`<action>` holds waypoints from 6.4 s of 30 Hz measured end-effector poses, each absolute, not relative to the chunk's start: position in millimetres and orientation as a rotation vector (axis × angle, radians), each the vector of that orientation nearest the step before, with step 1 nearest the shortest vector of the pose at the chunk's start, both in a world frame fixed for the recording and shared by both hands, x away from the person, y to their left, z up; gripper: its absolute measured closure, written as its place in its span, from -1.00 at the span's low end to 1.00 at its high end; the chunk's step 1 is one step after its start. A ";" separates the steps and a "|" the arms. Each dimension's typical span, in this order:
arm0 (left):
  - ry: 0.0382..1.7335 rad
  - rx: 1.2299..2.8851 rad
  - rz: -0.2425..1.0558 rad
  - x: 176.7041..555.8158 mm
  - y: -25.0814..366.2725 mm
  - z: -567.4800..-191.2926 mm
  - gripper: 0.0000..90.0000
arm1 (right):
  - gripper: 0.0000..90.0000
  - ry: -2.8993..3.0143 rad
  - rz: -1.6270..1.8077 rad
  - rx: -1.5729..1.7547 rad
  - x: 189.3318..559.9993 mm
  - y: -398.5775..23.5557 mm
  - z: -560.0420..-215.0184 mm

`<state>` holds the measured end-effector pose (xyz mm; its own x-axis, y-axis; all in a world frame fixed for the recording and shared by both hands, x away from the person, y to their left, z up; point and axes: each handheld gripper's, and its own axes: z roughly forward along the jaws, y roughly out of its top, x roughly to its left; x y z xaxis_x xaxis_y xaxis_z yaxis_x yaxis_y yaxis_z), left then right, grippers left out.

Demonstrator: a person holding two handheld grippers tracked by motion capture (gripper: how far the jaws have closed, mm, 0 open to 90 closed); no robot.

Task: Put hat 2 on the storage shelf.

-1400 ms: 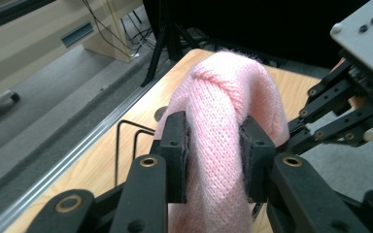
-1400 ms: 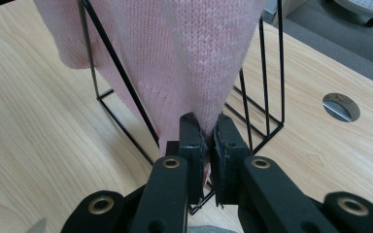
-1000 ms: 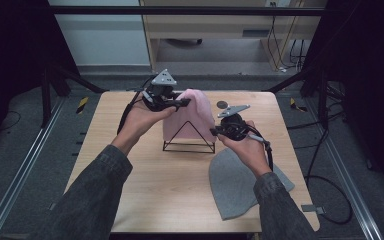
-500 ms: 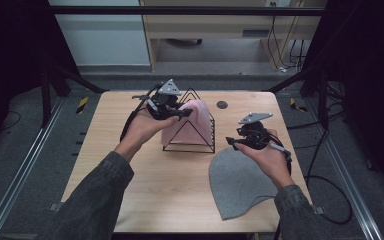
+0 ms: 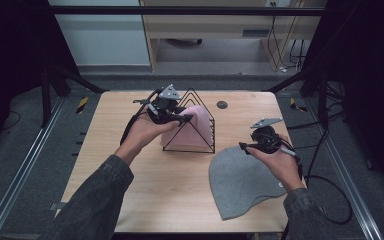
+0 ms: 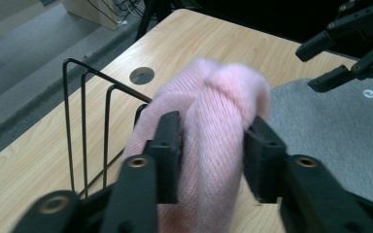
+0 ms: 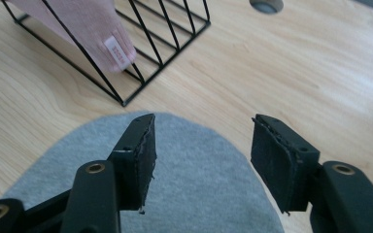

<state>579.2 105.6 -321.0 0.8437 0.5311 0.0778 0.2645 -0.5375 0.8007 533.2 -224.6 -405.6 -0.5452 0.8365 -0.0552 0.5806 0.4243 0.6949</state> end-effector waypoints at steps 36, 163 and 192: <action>0.809 2.174 0.487 453.6 242.7 -436.0 -0.79 | 0.09 2.350 0.760 1.397 576.2 -245.1 -470.9; 0.630 2.023 0.269 504.1 208.8 -404.4 0.71 | 0.94 2.365 1.366 0.467 463.6 -50.8 -256.8; 0.633 2.071 0.373 483.4 208.4 -328.2 0.92 | 0.97 2.241 1.448 0.745 478.4 -121.5 -283.2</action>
